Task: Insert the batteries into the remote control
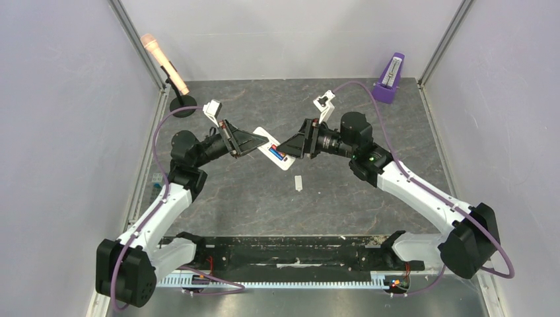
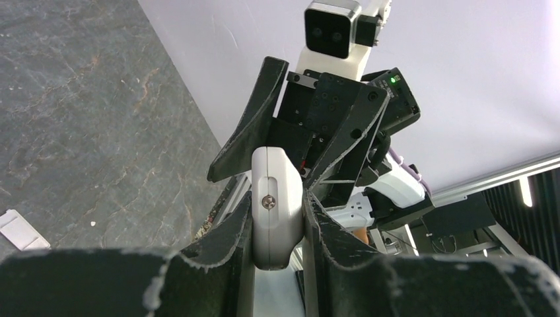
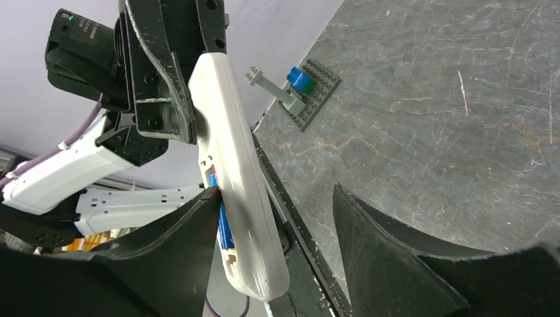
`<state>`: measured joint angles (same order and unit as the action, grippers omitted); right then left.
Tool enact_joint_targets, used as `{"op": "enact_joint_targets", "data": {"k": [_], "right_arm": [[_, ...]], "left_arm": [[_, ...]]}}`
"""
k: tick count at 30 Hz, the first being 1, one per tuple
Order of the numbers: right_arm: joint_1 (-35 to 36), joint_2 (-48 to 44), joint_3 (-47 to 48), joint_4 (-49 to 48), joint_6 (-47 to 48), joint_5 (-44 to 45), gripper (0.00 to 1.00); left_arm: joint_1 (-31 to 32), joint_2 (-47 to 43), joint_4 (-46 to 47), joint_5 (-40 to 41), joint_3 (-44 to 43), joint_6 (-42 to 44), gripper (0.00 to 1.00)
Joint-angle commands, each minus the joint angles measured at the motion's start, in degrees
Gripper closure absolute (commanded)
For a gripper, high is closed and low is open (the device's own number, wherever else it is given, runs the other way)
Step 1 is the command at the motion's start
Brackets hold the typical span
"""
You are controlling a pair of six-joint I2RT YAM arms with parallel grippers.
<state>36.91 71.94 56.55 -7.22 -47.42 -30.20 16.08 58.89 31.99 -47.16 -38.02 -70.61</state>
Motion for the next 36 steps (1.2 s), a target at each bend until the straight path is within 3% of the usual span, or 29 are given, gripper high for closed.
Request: {"op": "enact_joint_targets", "data": {"k": [1, 11, 19, 22, 24, 27, 29, 36], "right_arm": [[0.7, 0.5, 3.0, 2.7, 4.8, 2.3, 0.36], [4.6, 2.4, 6.3, 7.1, 9.7, 11.2, 0.46], [5.2, 2.4, 6.0, 9.3, 9.1, 13.5, 0.75], [5.2, 2.1, 5.6, 9.3, 9.0, 13.2, 0.8], [5.2, 2.0, 5.7, 9.4, 8.8, 12.7, 0.71], [5.1, 1.1, 5.9, 9.2, 7.7, 12.0, 0.47], [5.1, 0.3, 5.9, 9.0, 7.2, 11.4, 0.37], [4.1, -1.6, 4.1, 8.6, 6.5, 6.1, 0.35]], "left_arm": [[-0.2, -0.1, 1.0, -1.7, -2.9, -0.2, 0.98], [-0.2, -1.0, -1.4, -2.6, -3.8, 0.2, 0.98], [-0.2, -2.5, -2.4, -2.6, -3.6, 2.2, 0.98], [-0.2, -2.5, -2.5, -2.1, -3.6, 2.2, 0.98], [-0.2, -2.4, -2.5, -1.8, -3.6, 2.1, 0.98], [-0.2, -2.5, -3.5, -1.0, -3.5, 2.5, 0.98], [-0.2, -2.4, -3.9, -0.5, -3.3, 2.7, 0.98], [-0.2, -2.1, -4.0, -0.4, -3.1, 3.2, 0.98]]}}
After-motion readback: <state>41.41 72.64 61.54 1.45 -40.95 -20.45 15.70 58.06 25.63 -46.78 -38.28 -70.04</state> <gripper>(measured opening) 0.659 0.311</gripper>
